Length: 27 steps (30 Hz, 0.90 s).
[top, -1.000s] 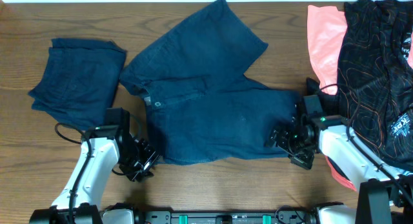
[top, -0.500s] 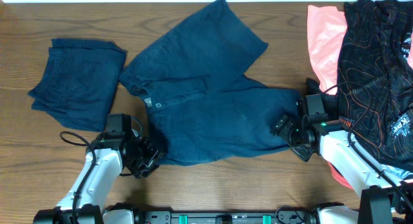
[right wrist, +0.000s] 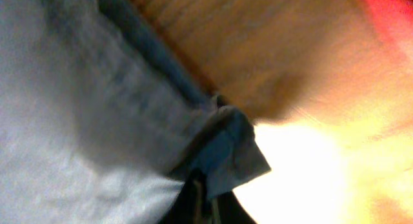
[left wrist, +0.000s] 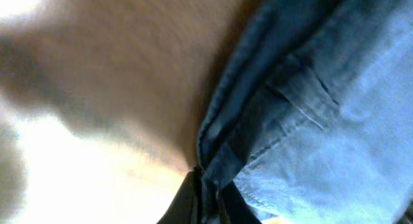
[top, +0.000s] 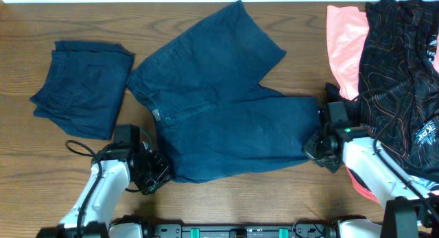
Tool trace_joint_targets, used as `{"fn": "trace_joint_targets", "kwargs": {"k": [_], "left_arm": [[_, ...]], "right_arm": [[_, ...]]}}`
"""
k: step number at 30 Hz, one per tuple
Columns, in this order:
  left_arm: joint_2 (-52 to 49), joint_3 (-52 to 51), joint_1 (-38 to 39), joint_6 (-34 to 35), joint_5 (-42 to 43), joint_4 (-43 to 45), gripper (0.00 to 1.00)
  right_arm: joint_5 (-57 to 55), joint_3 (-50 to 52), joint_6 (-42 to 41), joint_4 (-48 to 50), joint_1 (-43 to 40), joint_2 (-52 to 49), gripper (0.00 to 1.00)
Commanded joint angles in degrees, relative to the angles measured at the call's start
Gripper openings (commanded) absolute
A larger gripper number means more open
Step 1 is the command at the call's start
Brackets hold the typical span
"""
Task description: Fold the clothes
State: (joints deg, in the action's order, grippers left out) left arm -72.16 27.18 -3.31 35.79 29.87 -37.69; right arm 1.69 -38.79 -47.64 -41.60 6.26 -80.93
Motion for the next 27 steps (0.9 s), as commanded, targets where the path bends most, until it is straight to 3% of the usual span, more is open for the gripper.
{"fn": "trace_joint_targets", "kwargs": {"k": [1,6,15,21,24,27], "left_arm": [[5.7,4.0,-0.1,-6.1,-2.0,-2.5,0.06],[14.3,8.2,2.0,-10.2,-5.2,-8.6,0.06],[25.8,18.4,10.1,-9.7,-7.6,-26.4,0.06],[29.0,25.4,14.9,-6.3,-14.6,-30.5,0.06],[28.7,26.6,15.1,-6.3,-19.2,-26.8,0.06],[27.0,26.6,15.1,-1.3,-23.7,-21.7,0.06]], "right_arm": [[-1.2,-7.4,8.2,-4.5,-2.7,3.1,0.01],[-1.3,-15.5,13.3,-14.2,-5.4,5.7,0.01],[-4.8,-23.9,19.5,-26.8,-11.8,11.1,0.01],[-4.7,-31.2,29.2,-27.1,-12.7,12.5,0.01],[-2.6,-34.1,33.2,-22.5,-11.4,11.5,0.01],[-2.1,-36.2,34.7,-14.4,-8.6,9.1,0.01]]}}
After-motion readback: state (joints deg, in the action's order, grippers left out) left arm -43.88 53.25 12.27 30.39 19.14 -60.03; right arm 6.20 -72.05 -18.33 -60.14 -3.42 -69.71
